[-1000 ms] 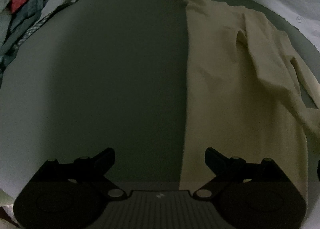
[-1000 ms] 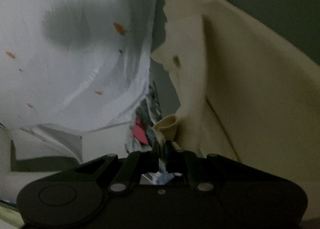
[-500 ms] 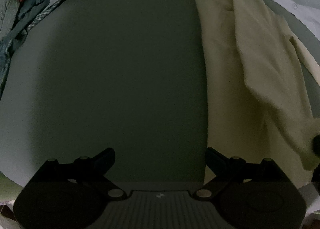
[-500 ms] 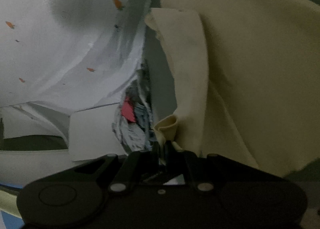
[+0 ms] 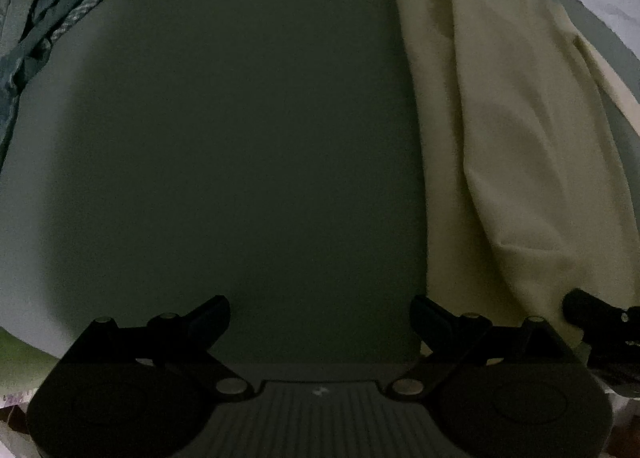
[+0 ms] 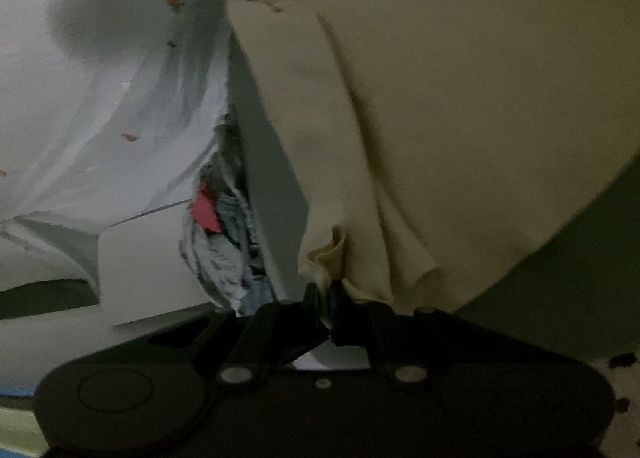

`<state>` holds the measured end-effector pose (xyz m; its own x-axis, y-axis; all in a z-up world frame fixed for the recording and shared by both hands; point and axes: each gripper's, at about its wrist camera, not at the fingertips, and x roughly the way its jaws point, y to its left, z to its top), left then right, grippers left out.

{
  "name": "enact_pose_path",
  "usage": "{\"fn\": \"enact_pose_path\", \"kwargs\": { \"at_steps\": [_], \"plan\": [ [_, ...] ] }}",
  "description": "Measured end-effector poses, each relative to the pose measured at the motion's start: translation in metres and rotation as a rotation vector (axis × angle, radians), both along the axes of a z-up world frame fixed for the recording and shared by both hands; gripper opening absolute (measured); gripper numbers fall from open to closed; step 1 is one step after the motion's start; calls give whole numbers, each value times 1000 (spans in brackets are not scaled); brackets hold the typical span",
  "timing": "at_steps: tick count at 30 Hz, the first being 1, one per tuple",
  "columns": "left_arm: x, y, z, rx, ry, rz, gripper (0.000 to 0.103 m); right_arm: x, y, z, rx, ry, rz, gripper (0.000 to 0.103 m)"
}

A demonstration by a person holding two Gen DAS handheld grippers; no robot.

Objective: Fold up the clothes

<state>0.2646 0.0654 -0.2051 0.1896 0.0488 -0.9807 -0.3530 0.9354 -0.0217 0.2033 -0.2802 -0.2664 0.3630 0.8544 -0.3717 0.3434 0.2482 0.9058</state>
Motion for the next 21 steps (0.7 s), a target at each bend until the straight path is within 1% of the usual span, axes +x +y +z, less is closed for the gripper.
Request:
{"fn": "enact_pose_path", "kwargs": {
  "at_steps": [4,7,9,10,14,16,18,20,21],
  "plan": [
    [-4,-5,-2,24,9,-32,98,-4,-2,-10,-22,61,-20,10],
    [-5,-8,-4,35,14,-46,99,-6,-3,-13,-13,82,-24,20],
    [-5,-9,-4,35,15,-49,100,-6,-2,-10,-5,60,-25,34],
    [-4,-9,-5,34,15,-48,101,-5,-2,-7,5,41,-29,35],
    [-4,-10,-7,34,19,-51,103,-3,-6,1,46,-22,-67,35],
    [-4,-10,-7,36,19,-54,103,-3,-8,2,66,-39,-92,32],
    [-4,-10,-8,33,18,-55,103,-3,-10,3,86,-57,-117,23],
    [-4,-10,-8,32,15,-56,103,-1,-9,3,72,-53,-118,19],
    [-5,-10,-8,34,13,-58,103,1,-7,1,57,-37,-106,17]
  ]
}}
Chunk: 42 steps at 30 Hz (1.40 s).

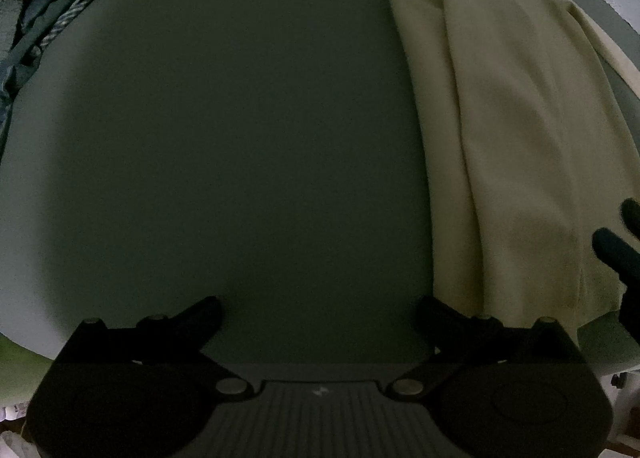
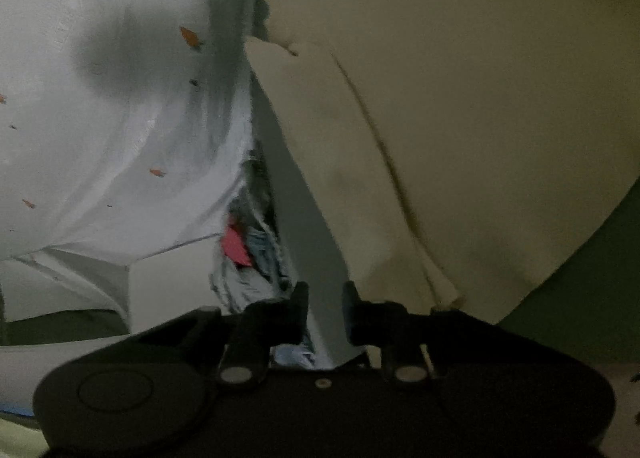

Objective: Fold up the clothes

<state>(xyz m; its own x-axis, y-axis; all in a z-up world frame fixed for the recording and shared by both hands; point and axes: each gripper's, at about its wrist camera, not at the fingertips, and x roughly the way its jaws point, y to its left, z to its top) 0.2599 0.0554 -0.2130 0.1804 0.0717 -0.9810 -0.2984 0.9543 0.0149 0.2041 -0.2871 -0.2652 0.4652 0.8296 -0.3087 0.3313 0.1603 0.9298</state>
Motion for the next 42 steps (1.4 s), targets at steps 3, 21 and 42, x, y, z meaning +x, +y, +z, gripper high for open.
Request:
{"fn": "enact_pose_path", "kwargs": {
  "at_steps": [3,21,42],
  "plan": [
    [-1,0,0,1,-5,-2,103,4,9,-8,-71,74,58,15],
    [31,-9,29,26,-100,80,103,27,-48,22,-296,-18,-29,28],
    [94,-66,11,70,-85,112,103,62,-191,57,-980,-121,-302,45]
  ]
}}
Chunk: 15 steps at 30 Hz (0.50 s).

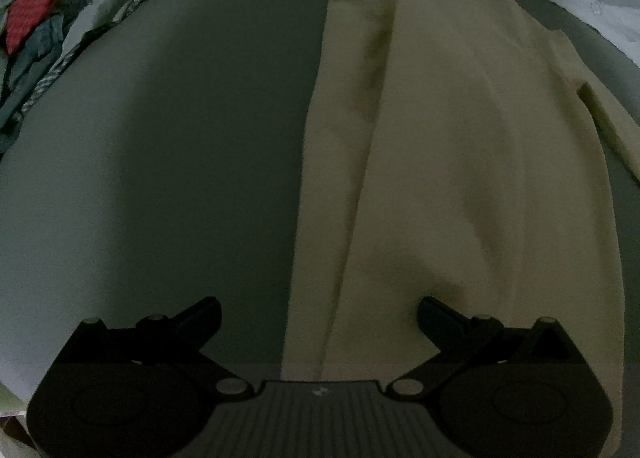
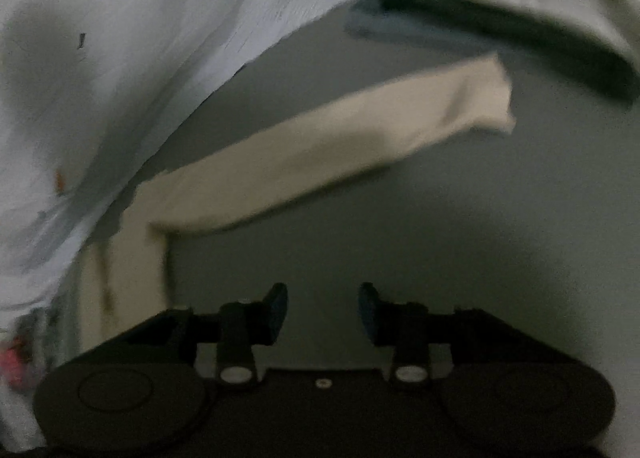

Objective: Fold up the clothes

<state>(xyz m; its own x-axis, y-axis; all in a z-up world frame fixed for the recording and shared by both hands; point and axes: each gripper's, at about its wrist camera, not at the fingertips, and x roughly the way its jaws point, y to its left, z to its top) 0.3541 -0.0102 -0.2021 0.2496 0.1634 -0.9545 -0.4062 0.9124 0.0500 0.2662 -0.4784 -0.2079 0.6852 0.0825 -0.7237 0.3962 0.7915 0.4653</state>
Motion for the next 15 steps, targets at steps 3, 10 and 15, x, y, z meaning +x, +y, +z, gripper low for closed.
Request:
{"fn": "enact_pose_path", "kwargs": {
  "at_steps": [3,10,15],
  "plan": [
    [13,-4,1,16,-32,8,103,11,-11,7,-114,-30,-74,53],
    [13,-13,-11,11,-99,-16,103,39,-66,5,-260,33,-347,61],
    [47,-2,-18,-33,-87,-17,103,53,-80,-2,-286,46,-354,57]
  ]
}}
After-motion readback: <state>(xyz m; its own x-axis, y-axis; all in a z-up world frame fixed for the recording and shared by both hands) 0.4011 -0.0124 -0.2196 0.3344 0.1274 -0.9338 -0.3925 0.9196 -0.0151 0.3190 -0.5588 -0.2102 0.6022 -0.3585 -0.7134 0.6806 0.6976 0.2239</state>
